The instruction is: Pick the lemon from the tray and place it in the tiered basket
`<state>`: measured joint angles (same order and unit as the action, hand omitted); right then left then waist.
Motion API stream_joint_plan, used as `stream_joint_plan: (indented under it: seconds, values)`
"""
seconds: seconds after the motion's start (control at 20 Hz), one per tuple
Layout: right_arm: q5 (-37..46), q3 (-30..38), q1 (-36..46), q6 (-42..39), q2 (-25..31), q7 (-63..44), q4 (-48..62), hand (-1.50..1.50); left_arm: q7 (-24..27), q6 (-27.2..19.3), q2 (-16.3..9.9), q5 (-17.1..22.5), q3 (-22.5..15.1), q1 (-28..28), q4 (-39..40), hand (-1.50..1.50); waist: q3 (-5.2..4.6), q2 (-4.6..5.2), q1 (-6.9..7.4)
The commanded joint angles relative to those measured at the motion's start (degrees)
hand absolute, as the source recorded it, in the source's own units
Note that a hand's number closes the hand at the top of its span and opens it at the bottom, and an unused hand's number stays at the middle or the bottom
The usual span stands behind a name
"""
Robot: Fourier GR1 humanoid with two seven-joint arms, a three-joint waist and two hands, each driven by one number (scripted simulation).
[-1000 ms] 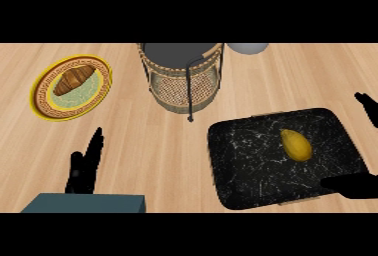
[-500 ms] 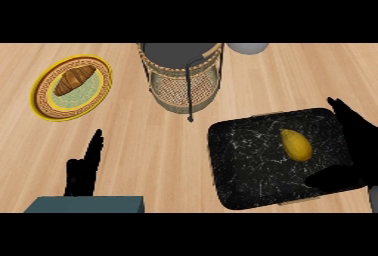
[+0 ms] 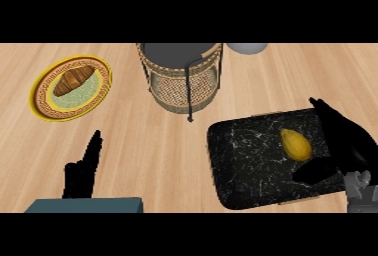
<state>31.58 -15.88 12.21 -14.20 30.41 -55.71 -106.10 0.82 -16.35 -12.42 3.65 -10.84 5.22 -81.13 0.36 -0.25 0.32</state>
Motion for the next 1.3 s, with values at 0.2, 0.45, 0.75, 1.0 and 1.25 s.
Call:
stream_joint_plan:
  seconds: [0.2, 0.45, 0.75, 1.0, 1.25]
  values:
    - [-0.84, 1.22, 6.02, -7.96, -2.91, -5.35, 6.96, -1.5, -1.86, 0.2, 1.44, -0.71, -0.25, 0.48, -0.17, 0.0, -0.38, 0.29, 0.13]
    - [0.05, 0.96, 4.73, -9.63, -4.51, -5.21, 6.99, -1.5, -3.31, -0.87, 2.34, -2.35, -1.17, 0.85, -2.54, 0.0, -0.36, 0.23, 0.0]
    - [1.44, 3.62, 5.17, -11.15, -5.3, -1.15, 12.15, -1.5, -1.52, 0.84, 2.3, -2.01, 1.17, -0.07, 1.06, 0.0, -0.37, 0.25, -0.14]
    - [1.56, 4.03, 2.1, -12.36, -7.03, -2.99, 10.71, -1.5, -1.67, 0.5, 4.11, -2.2, 1.33, -2.54, 3.3, 0.0, -0.38, 0.22, -0.41]
    - [1.8, 7.41, 5.02, -12.24, -7.52, 1.46, 17.35, -1.5, 0.08, -0.97, 5.3, -3.8, 1.04, -0.83, 3.74, 0.0, -0.36, 0.28, -0.12]
